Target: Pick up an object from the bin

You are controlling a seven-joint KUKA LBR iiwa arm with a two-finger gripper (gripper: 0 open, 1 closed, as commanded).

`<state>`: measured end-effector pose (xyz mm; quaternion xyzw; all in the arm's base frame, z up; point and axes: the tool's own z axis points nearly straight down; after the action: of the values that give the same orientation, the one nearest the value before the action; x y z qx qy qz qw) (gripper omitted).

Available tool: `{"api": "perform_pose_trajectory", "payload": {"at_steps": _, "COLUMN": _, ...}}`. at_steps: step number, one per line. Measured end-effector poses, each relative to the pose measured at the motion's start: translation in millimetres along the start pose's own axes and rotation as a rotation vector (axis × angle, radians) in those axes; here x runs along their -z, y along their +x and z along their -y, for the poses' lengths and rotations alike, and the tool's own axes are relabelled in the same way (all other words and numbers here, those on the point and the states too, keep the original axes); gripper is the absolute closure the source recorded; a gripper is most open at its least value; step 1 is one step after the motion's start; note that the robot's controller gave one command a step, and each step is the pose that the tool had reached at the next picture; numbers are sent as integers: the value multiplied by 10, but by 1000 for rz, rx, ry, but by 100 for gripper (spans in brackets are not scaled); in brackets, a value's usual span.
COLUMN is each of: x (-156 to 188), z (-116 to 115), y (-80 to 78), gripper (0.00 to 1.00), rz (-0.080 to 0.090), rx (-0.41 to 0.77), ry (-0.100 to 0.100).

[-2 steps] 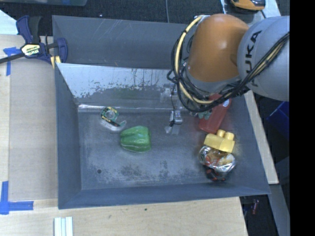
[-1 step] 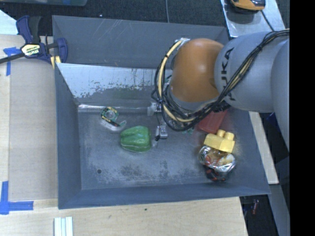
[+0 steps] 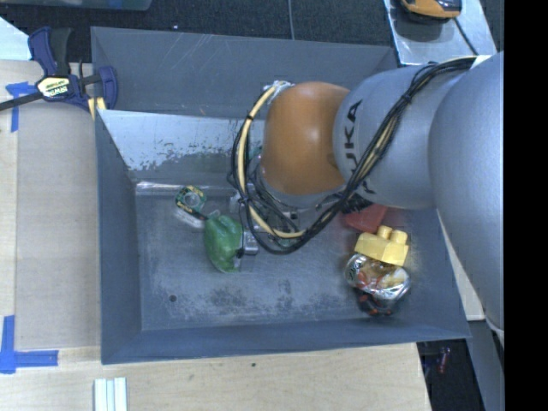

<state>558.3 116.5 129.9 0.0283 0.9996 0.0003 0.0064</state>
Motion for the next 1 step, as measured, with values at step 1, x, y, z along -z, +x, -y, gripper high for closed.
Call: {"api": "perform_pose_trajectory", "payload": {"at_steps": 1, "x": -352, "z": 112, "y": 19, "gripper": 0, "rz": 2, "rx": -74, "ry": -1}}
